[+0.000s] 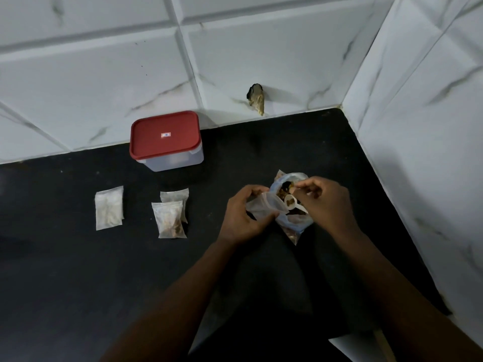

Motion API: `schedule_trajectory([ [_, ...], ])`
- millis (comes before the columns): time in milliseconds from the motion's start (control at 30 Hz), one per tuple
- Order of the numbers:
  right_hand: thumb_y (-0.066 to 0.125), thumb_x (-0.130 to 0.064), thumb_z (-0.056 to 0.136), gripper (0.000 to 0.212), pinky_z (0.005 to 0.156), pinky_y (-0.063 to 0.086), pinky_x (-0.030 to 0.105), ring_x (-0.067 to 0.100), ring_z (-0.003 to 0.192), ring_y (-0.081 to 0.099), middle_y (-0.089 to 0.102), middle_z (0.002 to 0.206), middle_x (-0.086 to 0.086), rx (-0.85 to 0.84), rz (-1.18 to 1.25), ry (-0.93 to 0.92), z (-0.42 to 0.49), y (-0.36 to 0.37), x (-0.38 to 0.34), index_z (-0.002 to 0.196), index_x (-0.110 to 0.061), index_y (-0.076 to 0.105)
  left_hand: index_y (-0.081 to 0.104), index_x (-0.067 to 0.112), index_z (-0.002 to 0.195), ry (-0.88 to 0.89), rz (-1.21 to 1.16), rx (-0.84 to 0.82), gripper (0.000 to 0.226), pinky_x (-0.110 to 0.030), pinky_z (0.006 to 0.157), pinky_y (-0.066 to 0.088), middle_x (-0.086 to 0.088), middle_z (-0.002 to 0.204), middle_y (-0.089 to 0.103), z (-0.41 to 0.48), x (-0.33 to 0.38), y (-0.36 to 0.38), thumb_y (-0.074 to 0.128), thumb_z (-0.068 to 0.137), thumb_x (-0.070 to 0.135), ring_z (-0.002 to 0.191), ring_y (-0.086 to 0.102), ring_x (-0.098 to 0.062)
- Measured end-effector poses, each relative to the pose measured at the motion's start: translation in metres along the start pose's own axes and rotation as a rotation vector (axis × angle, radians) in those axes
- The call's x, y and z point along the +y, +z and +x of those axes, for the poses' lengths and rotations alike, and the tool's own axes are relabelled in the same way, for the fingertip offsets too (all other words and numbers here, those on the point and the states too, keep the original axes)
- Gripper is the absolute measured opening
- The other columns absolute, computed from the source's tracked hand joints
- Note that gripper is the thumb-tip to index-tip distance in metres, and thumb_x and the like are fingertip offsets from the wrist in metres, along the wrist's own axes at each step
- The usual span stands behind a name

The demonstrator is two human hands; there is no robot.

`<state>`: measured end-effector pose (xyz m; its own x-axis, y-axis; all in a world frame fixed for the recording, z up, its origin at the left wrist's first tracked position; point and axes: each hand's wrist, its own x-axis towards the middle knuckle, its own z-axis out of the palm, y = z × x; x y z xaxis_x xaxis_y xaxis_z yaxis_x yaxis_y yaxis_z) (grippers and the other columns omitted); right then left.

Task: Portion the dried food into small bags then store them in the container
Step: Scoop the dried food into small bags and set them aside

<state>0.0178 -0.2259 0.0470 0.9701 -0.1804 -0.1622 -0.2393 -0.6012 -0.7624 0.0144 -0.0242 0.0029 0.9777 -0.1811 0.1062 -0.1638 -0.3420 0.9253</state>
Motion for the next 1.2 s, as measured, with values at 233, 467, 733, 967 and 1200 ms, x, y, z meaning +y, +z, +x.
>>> schedule_trajectory([
  [233, 0.077, -0.023, 0.088, 0.013, 0.069, 0.048, 0.015, 0.001, 0.085, 0.066, 0.070, 0.092, -0.011, -0.023, 0.004, 0.044, -0.008, -0.012, 0.025, 0.100, -0.024, 0.073, 0.061, 0.013, 0.127, -0.035, -0.015, -0.005, 0.046, -0.018, 0.087, 0.052, 0.006, 0.119, 0.066, 0.000, -0.008, 0.007, 0.081, 0.086, 0.012, 0.109, 0.066, -0.010],
  [467, 0.086, -0.022, 0.077, 0.032, 0.066, 0.046, 0.019, 0.003, 0.085, 0.061, 0.064, 0.097, -0.010, -0.034, -0.091, 0.109, -0.010, -0.008, 0.037, 0.103, -0.026, 0.068, 0.052, 0.018, 0.138, -0.119, -0.029, -0.067, 0.078, -0.017, 0.096, 0.051, 0.010, 0.128, 0.061, -0.004, -0.011, 0.012, 0.093, 0.073, 0.027, 0.119, 0.060, -0.001],
  [733, 0.083, -0.021, 0.081, 0.020, 0.069, 0.056, 0.026, 0.006, 0.077, 0.067, 0.069, 0.087, -0.005, -0.041, -0.078, 0.222, -0.014, -0.008, 0.041, 0.095, -0.021, 0.069, 0.054, 0.022, 0.139, -0.167, 0.011, -0.041, 0.079, -0.023, 0.100, 0.053, 0.009, 0.132, 0.061, -0.006, -0.012, 0.014, 0.093, 0.072, 0.035, 0.120, 0.059, 0.002],
  [967, 0.082, -0.017, 0.083, 0.013, 0.071, 0.058, 0.021, 0.001, 0.073, 0.069, 0.072, 0.082, -0.011, 0.083, 0.011, 0.040, -0.016, -0.015, 0.036, 0.094, -0.022, 0.076, 0.058, 0.023, 0.133, -0.209, -0.023, -0.044, 0.065, -0.026, 0.099, 0.054, 0.012, 0.130, 0.063, -0.011, -0.019, 0.009, 0.089, 0.077, 0.018, 0.120, 0.060, -0.001],
  [1200, 0.082, -0.008, 0.079, 0.016, 0.068, 0.041, 0.007, 0.007, 0.076, 0.064, 0.071, 0.088, 0.002, 0.170, -0.181, -0.243, 0.002, -0.010, 0.038, 0.094, -0.010, 0.077, 0.057, 0.028, 0.131, -0.319, -0.105, -0.126, 0.059, -0.030, 0.097, 0.054, 0.011, 0.130, 0.061, -0.008, -0.020, 0.009, 0.082, 0.081, 0.012, 0.118, 0.059, -0.001],
])
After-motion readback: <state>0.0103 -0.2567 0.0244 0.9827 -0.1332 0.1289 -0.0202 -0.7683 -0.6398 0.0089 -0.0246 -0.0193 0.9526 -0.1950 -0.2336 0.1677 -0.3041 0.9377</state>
